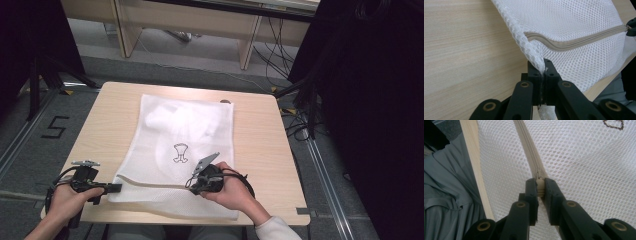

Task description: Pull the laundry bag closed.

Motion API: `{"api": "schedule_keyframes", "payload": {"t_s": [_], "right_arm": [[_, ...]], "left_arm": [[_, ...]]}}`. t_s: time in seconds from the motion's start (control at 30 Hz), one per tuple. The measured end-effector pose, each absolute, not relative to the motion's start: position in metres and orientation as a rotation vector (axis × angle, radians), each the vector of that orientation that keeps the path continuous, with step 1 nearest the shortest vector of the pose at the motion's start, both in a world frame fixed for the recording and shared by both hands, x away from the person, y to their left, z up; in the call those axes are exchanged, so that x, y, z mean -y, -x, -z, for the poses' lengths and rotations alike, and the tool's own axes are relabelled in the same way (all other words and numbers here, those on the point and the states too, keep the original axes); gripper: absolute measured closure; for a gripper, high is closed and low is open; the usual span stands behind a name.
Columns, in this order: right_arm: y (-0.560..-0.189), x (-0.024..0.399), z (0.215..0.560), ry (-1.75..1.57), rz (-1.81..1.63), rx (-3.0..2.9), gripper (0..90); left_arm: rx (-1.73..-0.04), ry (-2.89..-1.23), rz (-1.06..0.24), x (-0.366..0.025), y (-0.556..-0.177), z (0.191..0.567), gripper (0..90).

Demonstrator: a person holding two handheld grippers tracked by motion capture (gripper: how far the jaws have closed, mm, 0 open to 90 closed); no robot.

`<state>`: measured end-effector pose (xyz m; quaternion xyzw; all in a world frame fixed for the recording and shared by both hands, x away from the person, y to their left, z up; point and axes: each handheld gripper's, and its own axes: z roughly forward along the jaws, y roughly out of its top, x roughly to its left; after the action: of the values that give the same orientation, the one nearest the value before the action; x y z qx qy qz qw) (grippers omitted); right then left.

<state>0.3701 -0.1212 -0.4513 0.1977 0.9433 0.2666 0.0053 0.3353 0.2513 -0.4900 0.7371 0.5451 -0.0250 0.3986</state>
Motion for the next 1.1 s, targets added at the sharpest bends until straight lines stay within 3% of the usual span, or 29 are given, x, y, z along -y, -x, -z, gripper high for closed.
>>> {"api": "schedule_keyframes", "payload": {"t_s": [1.1], "right_arm": [[-0.368,0.135,0.452,-0.645,-0.84,-2.949,82.5]], "left_arm": [[-1.378,-1.863,0.063,-0.251,-0.335,0.49,85.9]]}}
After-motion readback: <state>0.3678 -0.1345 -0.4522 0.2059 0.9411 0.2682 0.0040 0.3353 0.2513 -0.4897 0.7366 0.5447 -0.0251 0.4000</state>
